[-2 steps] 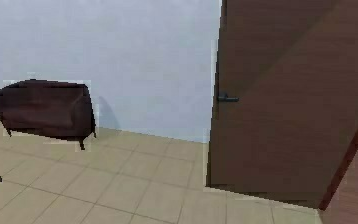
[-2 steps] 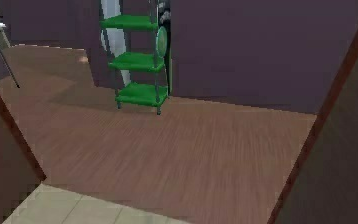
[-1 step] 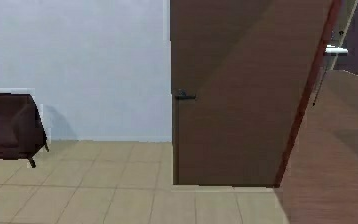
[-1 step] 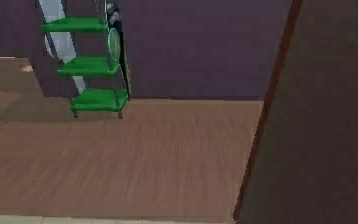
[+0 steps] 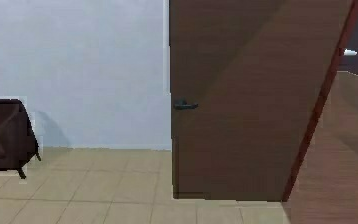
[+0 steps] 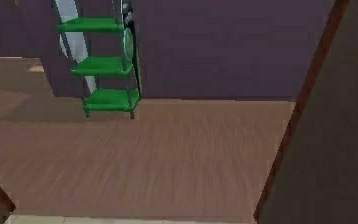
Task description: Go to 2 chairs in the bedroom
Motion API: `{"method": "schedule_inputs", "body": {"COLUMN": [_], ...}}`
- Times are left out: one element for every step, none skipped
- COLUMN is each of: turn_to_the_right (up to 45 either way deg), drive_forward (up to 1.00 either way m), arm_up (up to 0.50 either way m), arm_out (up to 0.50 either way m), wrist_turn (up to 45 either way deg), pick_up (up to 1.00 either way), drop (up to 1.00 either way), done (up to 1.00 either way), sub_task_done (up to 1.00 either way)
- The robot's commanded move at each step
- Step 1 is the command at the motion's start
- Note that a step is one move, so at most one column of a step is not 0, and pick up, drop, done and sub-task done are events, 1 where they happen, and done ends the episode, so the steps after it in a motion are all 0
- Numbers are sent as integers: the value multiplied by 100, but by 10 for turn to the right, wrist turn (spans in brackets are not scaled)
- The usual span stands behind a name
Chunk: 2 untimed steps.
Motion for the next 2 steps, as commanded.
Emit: {"method": "schedule_inputs", "body": {"turn_to_the_right": [-450, -390], "drive_forward": [0, 0], "arm_up": [0, 0], "arm_out": [0, 0], "wrist_turn": [0, 0], "pick_up": [0, 0], "drop": [0, 0], "done": [0, 0], "sub_task_done": [0, 0]}}
